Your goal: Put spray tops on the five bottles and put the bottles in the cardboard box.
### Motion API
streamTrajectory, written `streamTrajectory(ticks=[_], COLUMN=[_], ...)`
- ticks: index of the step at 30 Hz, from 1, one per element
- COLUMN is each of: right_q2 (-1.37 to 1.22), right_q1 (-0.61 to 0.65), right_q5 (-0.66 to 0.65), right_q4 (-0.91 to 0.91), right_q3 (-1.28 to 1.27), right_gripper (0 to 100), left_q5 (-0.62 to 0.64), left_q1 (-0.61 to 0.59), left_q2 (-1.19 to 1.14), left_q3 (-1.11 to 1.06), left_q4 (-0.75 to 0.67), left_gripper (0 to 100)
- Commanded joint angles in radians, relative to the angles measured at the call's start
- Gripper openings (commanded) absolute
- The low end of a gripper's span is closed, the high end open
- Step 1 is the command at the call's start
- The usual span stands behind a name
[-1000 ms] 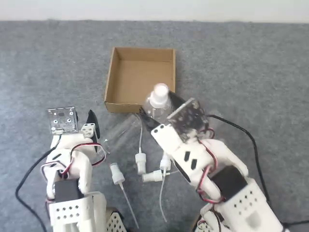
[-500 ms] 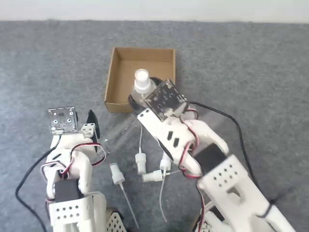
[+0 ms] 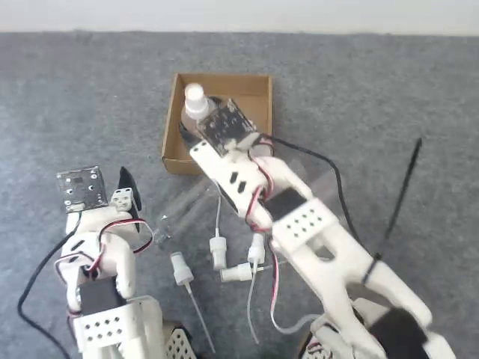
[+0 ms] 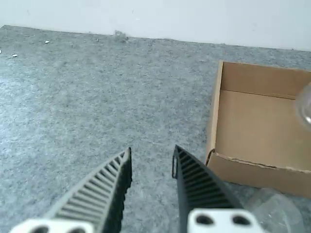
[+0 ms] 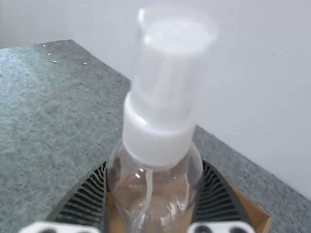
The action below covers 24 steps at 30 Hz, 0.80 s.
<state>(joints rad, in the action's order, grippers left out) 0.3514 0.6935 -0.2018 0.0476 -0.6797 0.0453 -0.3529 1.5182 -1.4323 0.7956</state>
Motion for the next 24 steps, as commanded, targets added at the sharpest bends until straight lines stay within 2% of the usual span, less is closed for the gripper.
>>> streamTrajectory(ticks=[1, 17, 24], right_q2=[-0.096, -0.687, -0.952], right_q1=[-0.041, -0.053, -0.084], right_q5=[-0.009, -0.009, 0.133], right_q4=[-0.035, -0.035, -0.035], right_q3=[0.196, 0.746, 1.005], right_gripper=[0.6, 0.6, 0.6], left_q5=[0.008, 0.008, 0.008], left_q1=[-0.006, -0.006, -0.003], left_q2=[0.017, 0.017, 0.017], left_q3=[0.005, 0.005, 0.005], left_q4=[-0.035, -0.035, -0.035], left_gripper=[13, 13, 13])
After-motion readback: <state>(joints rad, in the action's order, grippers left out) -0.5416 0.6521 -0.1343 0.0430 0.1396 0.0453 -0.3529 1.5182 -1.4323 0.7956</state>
